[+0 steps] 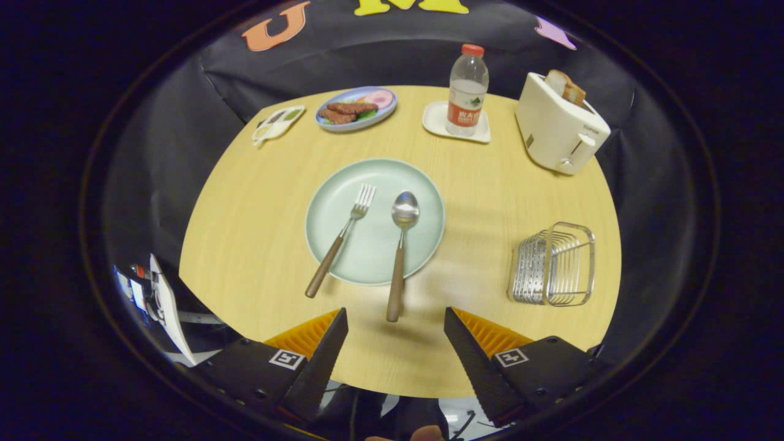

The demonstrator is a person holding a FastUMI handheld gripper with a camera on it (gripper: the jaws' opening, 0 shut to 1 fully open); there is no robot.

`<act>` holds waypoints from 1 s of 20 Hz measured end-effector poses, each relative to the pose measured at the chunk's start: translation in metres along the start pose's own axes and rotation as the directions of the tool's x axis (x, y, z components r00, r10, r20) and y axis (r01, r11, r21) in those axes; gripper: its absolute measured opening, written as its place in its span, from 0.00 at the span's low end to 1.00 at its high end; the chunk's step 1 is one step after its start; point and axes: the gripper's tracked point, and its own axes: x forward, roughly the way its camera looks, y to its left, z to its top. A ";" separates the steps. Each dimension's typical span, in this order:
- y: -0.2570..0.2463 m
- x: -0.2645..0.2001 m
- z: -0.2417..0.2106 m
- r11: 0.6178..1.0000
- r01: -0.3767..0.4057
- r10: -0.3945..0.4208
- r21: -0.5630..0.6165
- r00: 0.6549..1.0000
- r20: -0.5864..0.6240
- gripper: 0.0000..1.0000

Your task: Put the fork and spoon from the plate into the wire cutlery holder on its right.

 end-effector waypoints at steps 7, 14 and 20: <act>0.001 0.055 0.004 0.999 0.041 -0.039 0.012 0.988 -0.151 0.96; 0.008 0.082 0.000 0.998 0.056 -0.046 0.041 0.977 -0.208 0.53; 0.007 0.073 -0.006 0.995 0.023 0.000 0.097 0.974 -0.229 0.03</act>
